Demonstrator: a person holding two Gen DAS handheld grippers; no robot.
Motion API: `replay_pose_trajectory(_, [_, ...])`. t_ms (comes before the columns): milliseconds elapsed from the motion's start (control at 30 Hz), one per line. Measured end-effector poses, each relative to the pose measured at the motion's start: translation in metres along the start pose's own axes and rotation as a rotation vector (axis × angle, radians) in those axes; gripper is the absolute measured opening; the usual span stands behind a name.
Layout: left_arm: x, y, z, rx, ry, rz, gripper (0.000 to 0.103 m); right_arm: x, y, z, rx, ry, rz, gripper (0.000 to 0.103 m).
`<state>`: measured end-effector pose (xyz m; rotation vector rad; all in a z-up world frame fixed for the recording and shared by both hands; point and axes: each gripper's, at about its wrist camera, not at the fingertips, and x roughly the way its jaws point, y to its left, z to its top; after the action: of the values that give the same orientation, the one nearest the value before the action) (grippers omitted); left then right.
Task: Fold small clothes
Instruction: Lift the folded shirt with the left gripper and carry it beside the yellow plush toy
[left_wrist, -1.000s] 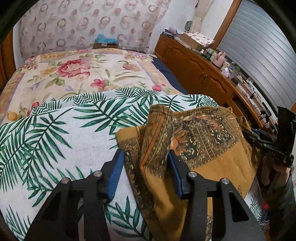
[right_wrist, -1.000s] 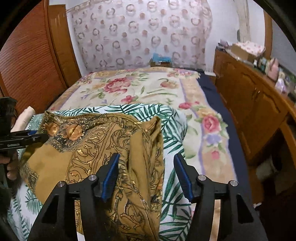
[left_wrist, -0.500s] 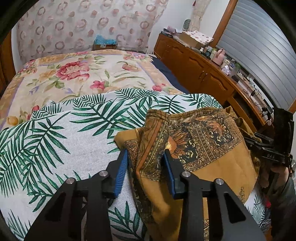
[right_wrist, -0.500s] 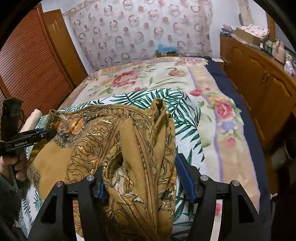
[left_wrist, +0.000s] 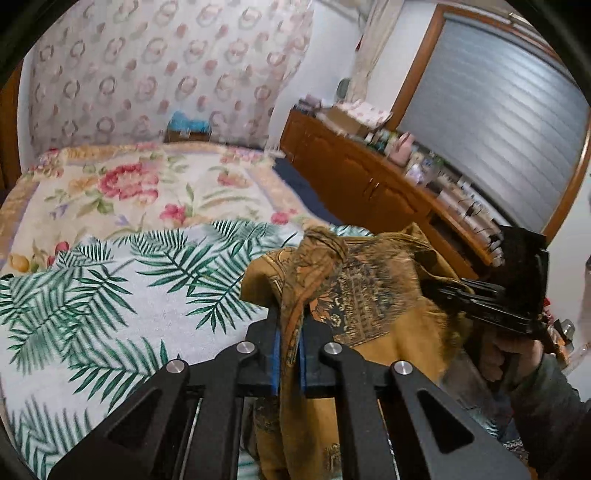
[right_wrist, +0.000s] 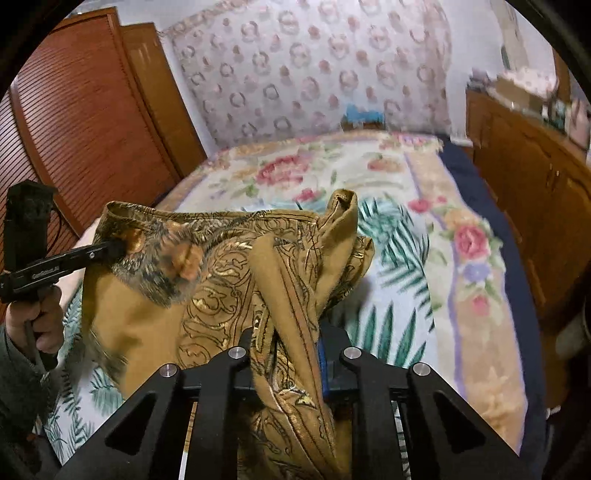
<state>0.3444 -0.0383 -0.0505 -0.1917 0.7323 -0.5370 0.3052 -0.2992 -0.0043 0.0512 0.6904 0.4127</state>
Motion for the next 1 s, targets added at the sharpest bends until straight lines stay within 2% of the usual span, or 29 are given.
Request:
replay_pose_trajectory(233, [-0.08,0.016,-0.015,-0.029,-0.124,0.043,0.008,-0.016,0.062,0.016,-0.133,-0.094,0.064,0.017])
replay_pose_trajectory(367, [-0.131,0.045,-0.03,-0.066,-0.181,0.134,0.008,-0.006,0.109,0.029,-0.218,-0.114,0.136,0.017])
replay_pose_trajectory(533, [-0.176,0.081,-0.048,-0.106,-0.217,0.26,0.008,0.019,0.168,0.044,-0.315,-0.123,0.221,0.017])
replay_pose_trajectory(767, [-0.21,0.114,-0.064,-0.151,-0.248,0.373,0.008,0.068,0.23,0.065,-0.415,-0.113,0.308,0.017])
replay_pose_trajectory(1000, [-0.228,0.148,-0.083,-0.212,-0.267,0.416,0.008,0.112,0.24,0.097,-0.505,-0.106,0.33,0.017])
